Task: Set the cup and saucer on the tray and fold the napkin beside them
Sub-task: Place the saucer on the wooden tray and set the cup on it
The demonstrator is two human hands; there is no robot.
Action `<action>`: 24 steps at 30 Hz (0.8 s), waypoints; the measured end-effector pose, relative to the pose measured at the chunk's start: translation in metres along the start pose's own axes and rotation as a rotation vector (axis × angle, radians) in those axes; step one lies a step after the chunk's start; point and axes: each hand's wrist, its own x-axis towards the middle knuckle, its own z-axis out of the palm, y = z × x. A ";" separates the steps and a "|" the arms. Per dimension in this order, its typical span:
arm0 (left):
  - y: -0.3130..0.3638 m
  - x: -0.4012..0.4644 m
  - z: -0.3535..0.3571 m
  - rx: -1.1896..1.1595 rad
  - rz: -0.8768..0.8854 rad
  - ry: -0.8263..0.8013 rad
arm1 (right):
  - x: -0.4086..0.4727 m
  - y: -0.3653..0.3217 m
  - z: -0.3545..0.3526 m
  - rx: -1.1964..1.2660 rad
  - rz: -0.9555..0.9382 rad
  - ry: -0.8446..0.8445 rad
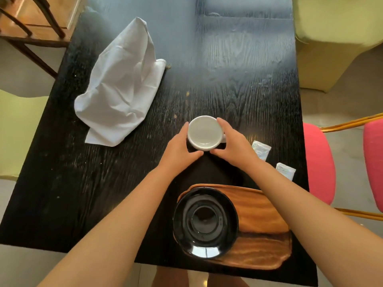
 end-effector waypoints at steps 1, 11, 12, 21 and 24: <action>0.004 -0.001 -0.002 0.001 0.040 0.024 | -0.003 -0.003 0.000 0.014 0.000 0.017; 0.002 -0.116 -0.010 -0.040 0.233 -0.050 | -0.125 -0.025 -0.009 0.150 -0.059 0.039; -0.002 -0.131 -0.008 -0.051 0.235 -0.060 | -0.139 -0.025 -0.005 0.143 -0.072 0.022; -0.031 -0.203 0.017 -0.004 0.109 -0.037 | -0.191 -0.023 0.033 0.051 -0.050 -0.068; -0.037 -0.204 0.022 -0.012 0.088 -0.045 | -0.191 -0.022 0.038 0.022 -0.045 -0.064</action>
